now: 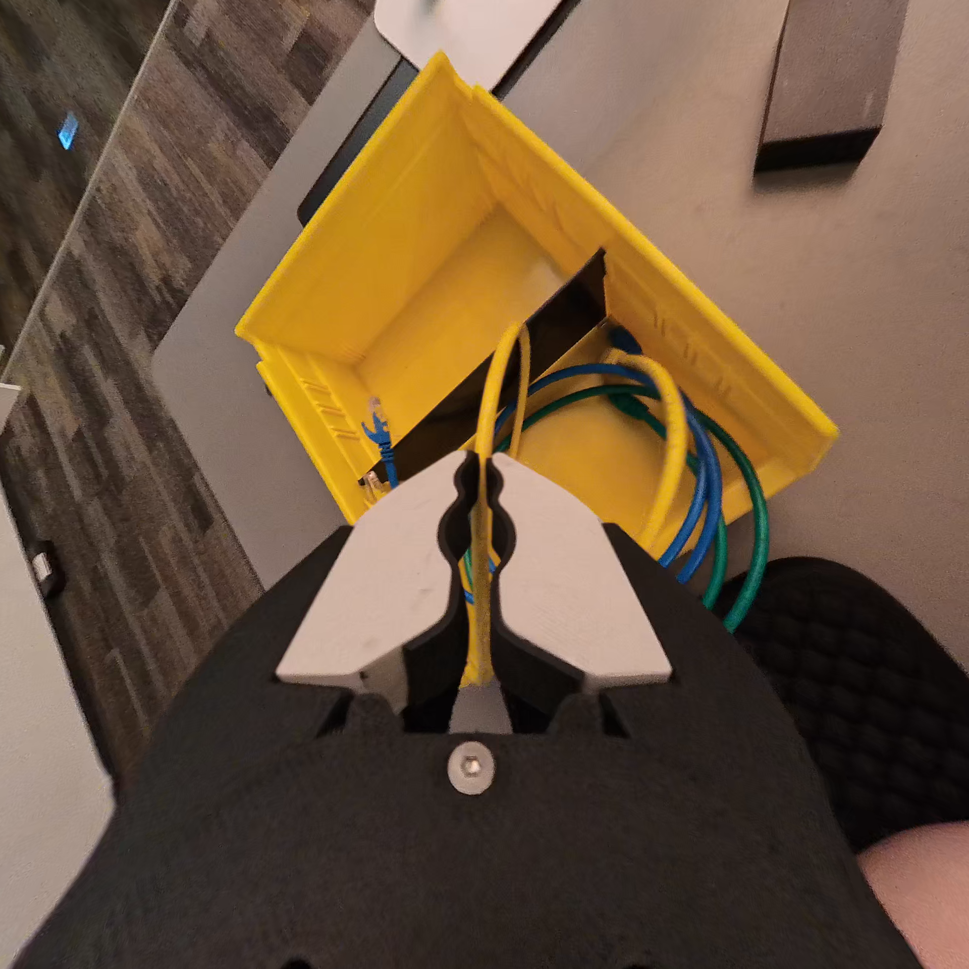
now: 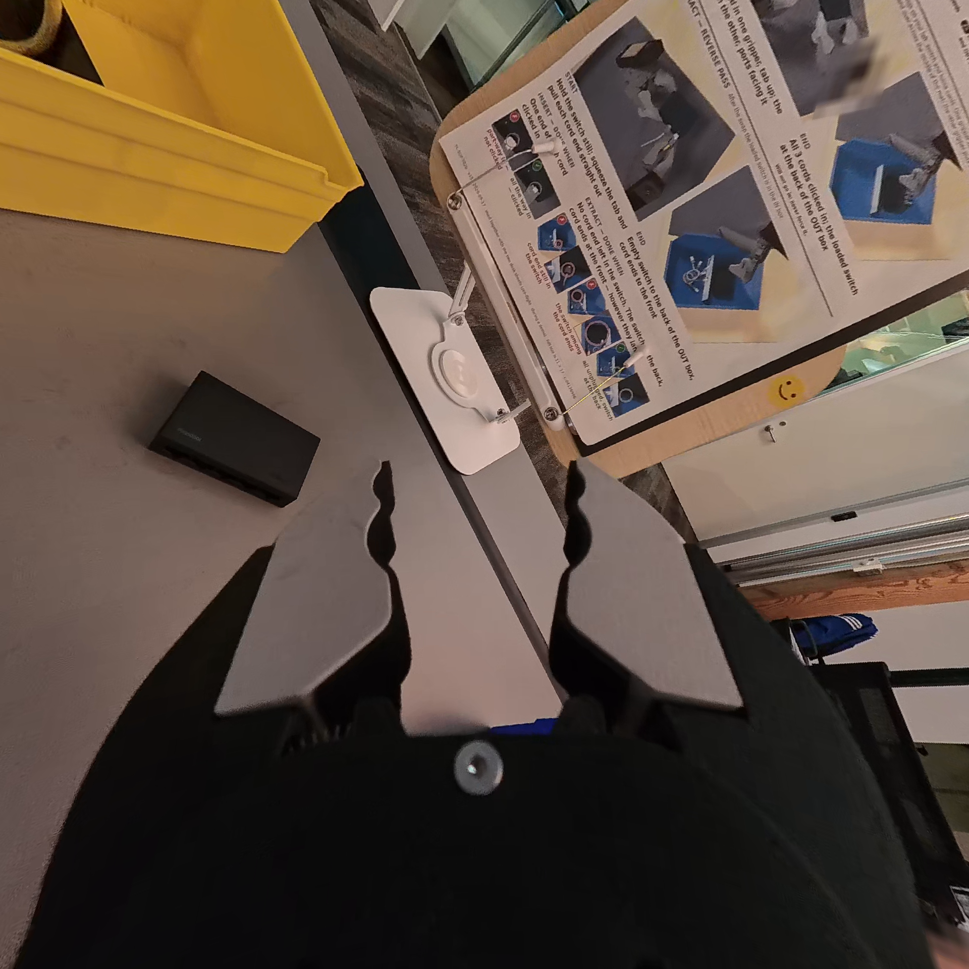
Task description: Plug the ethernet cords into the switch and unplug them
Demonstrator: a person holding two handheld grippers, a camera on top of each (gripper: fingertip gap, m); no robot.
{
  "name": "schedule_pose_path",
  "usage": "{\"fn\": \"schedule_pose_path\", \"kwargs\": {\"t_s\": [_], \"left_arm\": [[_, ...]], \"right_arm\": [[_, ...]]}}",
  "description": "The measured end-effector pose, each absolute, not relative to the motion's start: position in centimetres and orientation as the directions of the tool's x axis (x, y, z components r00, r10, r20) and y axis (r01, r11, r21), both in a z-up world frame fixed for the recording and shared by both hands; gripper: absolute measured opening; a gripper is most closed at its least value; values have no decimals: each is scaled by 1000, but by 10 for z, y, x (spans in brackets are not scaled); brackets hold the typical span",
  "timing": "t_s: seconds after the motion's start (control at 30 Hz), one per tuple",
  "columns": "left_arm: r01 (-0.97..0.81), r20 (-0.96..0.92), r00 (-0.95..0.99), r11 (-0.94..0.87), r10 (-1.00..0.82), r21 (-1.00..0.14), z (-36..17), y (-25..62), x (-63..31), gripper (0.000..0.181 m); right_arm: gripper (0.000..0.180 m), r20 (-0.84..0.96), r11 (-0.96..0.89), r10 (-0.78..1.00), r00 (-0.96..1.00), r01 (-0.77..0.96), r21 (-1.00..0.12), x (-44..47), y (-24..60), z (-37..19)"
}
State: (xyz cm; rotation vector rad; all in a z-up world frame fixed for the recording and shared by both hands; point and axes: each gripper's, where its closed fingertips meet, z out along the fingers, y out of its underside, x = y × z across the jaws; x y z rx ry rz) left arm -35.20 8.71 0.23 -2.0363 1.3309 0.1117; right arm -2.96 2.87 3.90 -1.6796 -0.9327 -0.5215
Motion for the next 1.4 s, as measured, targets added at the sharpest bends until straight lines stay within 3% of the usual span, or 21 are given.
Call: {"fn": "schedule_pose_path", "kwargs": {"t_s": [0.03, 0.23, 0.43, 0.5, 0.57, 0.67, 0.7, 0.73, 0.83, 1.0, 1.13, 1.3, 1.4], "left_arm": [[-842, -450, 468, -229, -760, -489, 2, 90, -355, 9], [-842, -532, 503, -247, -681, -480, 8, 104, -364, 24], [-817, -608, 570, -304, -552, -490, 17, 127, -382, 25], [-806, -559, 580, -316, -593, -500, 9, 123, -380, 14], [-822, -523, 561, -359, -642, -441, -6, 116, -385, 28], [-849, -451, 526, -473, -721, -236, -46, 101, -409, 29], [-848, -452, 525, -490, -721, -204, -51, 103, -414, 17], [-842, -457, 534, -495, -711, -214, -49, 106, -414, 1], [-841, -450, 541, -449, -711, -302, -35, 109, -398, 0], [-847, -623, 531, -357, -575, -393, 10, 121, -391, 0], [-785, -599, 612, -303, -516, -541, 47, 116, -370, 0], [-736, -653, 669, -194, -355, -649, 102, 100, -360, 0], [-633, -577, 753, -107, -315, -767, 136, 84, -353, 0]], "right_arm": [[64, 739, -99, 319, 594, 796, -597, -30, 29, 38], [64, 741, -104, 333, 584, 803, -587, -31, 30, 34], [64, 745, -105, 337, 576, 810, -578, -31, 31, 32], [64, 746, -107, 338, 574, 811, -575, -30, 31, 31], [64, 744, -108, 342, 574, 811, -576, -31, 31, 30], [64, 747, -112, 344, 569, 815, -569, -30, 32, 28], [64, 749, -111, 344, 567, 816, -567, -30, 32, 27], [63, 749, -109, 345, 565, 817, -566, -31, 32, 27], [63, 749, -111, 346, 566, 817, -566, -31, 33, 26], [63, 745, -118, 356, 564, 818, -563, -29, 33, 23], [63, 754, -117, 372, 541, 833, -540, -32, 33, 18], [63, 725, 3, 469, 504, 820, -572, -69, 22, 14], [63, 735, 49, 484, 475, 824, -565, -83, 17, 15]]}}
